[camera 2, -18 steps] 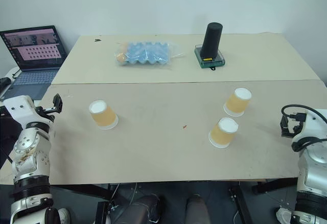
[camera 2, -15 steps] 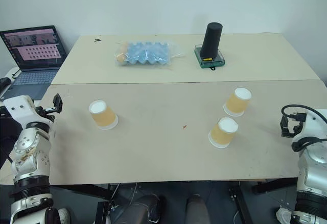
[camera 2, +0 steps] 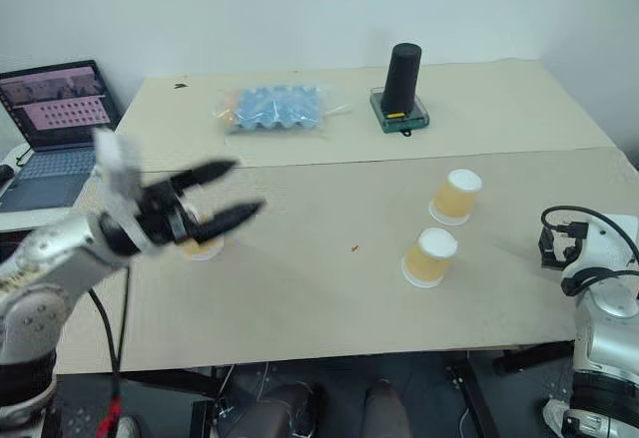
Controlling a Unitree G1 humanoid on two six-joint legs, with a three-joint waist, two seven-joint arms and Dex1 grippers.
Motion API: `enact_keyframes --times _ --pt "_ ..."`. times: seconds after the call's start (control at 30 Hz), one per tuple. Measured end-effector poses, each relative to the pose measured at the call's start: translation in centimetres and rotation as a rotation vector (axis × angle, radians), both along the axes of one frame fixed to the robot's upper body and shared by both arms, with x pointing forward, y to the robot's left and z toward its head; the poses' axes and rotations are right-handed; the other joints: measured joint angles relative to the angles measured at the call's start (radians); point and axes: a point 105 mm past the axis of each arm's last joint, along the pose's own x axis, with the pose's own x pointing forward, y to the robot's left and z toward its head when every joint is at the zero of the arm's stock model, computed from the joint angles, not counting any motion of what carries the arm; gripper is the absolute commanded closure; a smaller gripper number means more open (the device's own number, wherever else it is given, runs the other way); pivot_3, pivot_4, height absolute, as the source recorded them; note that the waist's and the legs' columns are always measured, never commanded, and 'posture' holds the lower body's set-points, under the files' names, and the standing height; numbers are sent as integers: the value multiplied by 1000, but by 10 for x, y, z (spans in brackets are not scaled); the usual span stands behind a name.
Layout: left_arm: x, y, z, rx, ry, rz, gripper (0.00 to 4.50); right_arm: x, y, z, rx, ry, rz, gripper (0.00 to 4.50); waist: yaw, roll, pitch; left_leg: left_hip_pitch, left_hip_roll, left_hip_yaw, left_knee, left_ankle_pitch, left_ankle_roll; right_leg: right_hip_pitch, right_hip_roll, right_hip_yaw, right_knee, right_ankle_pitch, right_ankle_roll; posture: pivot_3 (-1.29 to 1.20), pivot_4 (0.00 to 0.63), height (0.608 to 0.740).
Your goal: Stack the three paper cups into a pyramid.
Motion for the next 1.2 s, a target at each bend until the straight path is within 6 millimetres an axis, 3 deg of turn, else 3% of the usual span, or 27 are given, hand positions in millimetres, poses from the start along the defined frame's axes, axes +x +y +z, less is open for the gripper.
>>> enact_keyframes --times 0.1,0.2,0.43,0.57,0.83,1.0,1.2 --pt "-1 -2 -5 30 2 -25 0 -6 -4 2 -21 27 30 35 4 1 0 1 5 1 -1 1 -2 1 4 0 -2 1 -2 0 150 728" --pt "-3 -3 -5 37 -3 -52 0 -22 -2 14 -3 53 171 35 10 1 1 0 5 2 -1 1 -2 1 5 0 -4 1 -2 0 150 728" --pt "-6 -5 -8 62 -4 -92 0 -76 67 48 182 139 748 35 17 -1 2 -1 9 4 -1 -2 -2 1 8 2 -7 1 -2 0 150 728" --pt "-6 -6 -11 68 3 -101 0 -88 104 57 229 164 972 35 14 -3 3 0 11 9 -1 -3 -2 1 7 4 -8 -2 3 0 150 728" --pt "-5 -9 -5 59 -9 -105 0 -67 147 37 175 251 1113 35 20 -8 5 -1 10 14 -1 -4 0 -1 4 4 -9 3 -4 0 150 728" --pt "-4 -9 -4 51 5 -95 0 -60 153 27 120 290 1117 35 26 -8 5 -2 10 14 -1 -5 1 -1 4 4 -9 3 -4 0 150 728" --pt "-3 -8 1 38 8 -74 0 -46 161 32 57 261 1120 35 25 -11 7 -1 11 15 -1 -5 0 -1 5 5 -9 4 -4 0 150 728"
